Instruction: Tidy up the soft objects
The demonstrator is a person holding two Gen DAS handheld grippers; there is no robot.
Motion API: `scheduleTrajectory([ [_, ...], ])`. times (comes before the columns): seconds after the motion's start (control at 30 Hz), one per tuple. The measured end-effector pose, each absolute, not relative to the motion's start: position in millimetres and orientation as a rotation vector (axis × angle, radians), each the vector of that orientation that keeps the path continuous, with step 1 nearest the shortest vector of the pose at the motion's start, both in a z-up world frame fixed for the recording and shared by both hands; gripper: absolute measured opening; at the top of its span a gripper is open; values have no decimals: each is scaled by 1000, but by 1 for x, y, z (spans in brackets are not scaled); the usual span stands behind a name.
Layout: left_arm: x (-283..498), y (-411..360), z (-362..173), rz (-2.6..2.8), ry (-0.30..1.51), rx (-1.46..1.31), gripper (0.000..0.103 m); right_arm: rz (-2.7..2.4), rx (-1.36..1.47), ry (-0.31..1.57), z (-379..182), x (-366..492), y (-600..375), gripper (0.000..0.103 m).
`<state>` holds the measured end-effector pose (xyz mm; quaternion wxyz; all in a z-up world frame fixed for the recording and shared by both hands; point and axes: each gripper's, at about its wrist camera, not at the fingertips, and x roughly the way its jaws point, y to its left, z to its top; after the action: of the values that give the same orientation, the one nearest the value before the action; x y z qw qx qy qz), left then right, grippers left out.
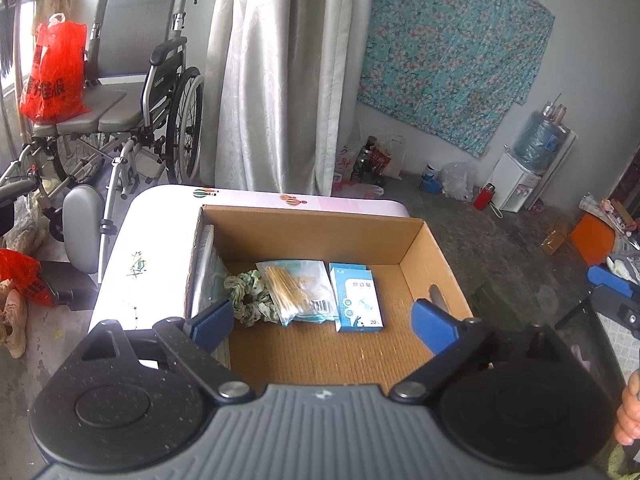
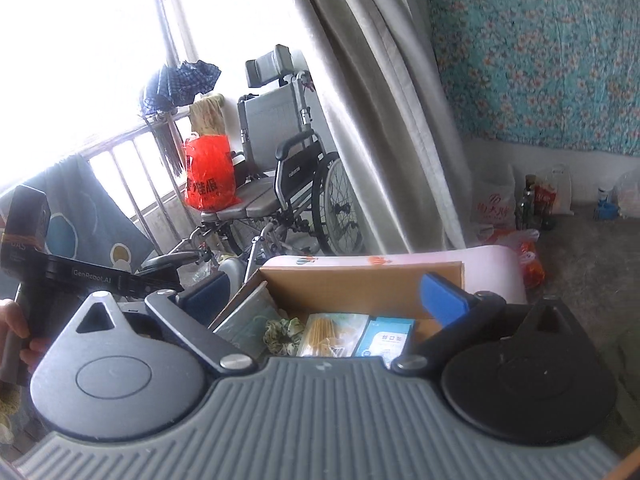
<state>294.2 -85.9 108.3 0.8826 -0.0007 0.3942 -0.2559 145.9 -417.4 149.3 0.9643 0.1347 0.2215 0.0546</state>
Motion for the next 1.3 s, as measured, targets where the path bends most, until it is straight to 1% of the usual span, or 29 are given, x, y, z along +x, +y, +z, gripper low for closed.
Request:
scheduleTrajectory([
  [0.07, 266, -79, 111, -543, 796, 7, 101, 75, 233, 439, 159, 108, -415, 102],
  [0.2, 219, -69, 101, -561, 788, 3, 101, -33, 155, 433, 160, 39, -409, 102],
  [0.33, 175, -67, 81, -578, 773, 21, 102, -159, 68, 433, 143, -21, -401, 102],
  [0.5, 135, -62, 50, -628, 801, -68, 103, -223, 24, 524, 113, -68, -391, 102],
  [0.6, 119, -62, 34, -630, 783, -79, 103, -248, -4, 562, 100, -86, -381, 102],
  [0.73, 107, -63, 19, -622, 826, -107, 103, -299, -38, 554, 92, -102, -372, 102],
  [0.83, 104, -64, 11, -616, 868, -111, 103, -263, 46, 541, 90, -115, -375, 102],
  [0.97, 105, -65, 7, -605, 881, -99, 103, -221, 160, 530, 81, -121, -381, 102],
  [1.13, 105, -73, 8, -563, 810, -54, 103, -227, 100, 538, 69, -112, -366, 102],
  [1.3, 113, -84, 10, -423, 730, -18, 103, -216, 96, 526, 62, -92, -358, 102],
])
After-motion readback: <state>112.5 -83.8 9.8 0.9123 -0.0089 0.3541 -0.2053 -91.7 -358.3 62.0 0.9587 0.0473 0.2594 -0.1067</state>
